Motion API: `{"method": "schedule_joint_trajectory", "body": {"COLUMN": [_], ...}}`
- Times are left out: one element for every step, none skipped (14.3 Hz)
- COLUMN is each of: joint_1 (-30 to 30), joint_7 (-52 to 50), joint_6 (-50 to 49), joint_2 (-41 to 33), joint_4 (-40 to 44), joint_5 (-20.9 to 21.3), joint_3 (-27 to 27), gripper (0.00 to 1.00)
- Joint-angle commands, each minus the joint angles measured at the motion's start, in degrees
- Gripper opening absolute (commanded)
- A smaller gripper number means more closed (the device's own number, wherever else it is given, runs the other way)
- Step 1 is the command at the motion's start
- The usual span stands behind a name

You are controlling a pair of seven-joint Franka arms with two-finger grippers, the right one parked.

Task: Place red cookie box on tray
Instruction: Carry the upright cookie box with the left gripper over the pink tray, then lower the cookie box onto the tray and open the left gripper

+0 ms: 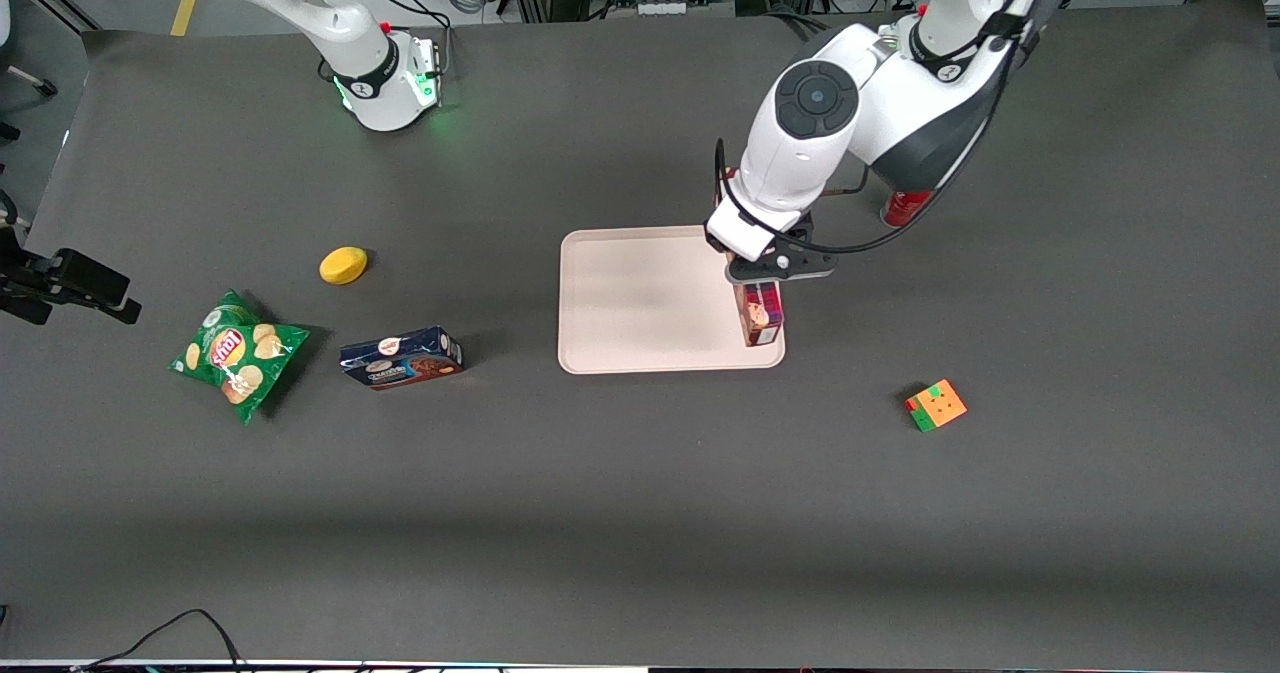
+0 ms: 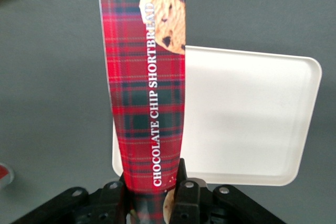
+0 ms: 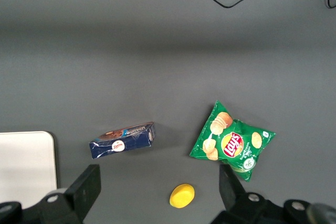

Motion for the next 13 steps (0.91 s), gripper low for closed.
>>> {"method": "schedule_joint_trajectory", "body": {"joint_1": [-1.0,-1.1,-1.4,-1.8,-1.8,-2.1,-2.2,-2.2,-2.2,-2.2,-2.2,-2.2,-2.2], "joint_7": [-3.5,-5.4,-6.4,-7.5,-9.6,-11.0,-11.8,-12.3,-13.1,-14.3,-14.7,-14.8,-15.0], "joint_6": [7.6,9.8,11.4,12.2,12.8,13.6,13.8,14.0,14.8,15.9,16.5,16.6,16.8], "joint_2": [-2.1,-0.9,0.4,1.7,3.2,4.2,5.8,7.3,8.8,10.1,10.9,11.8,12.8], "joint_4": [-7.4,-8.4,-9.3,-9.7,-9.7,-9.7,-9.7,-9.7,-9.7,-9.7,-9.7,-9.6,-9.5], "joint_5": [5.5,6.9,8.9,11.0,12.1,13.3,15.0,16.8,17.6,17.9,19.2,20.4,21.5], "joint_3": [0.0,0.0,0.0,0.1,0.1,0.1,0.1,0.0,0.1,0.1,0.2,0.2,0.3], "gripper": [0.32,0.32,0.32,0.32,0.32,0.32,0.32,0.32,0.32,0.32,0.32,0.32,0.32]}}
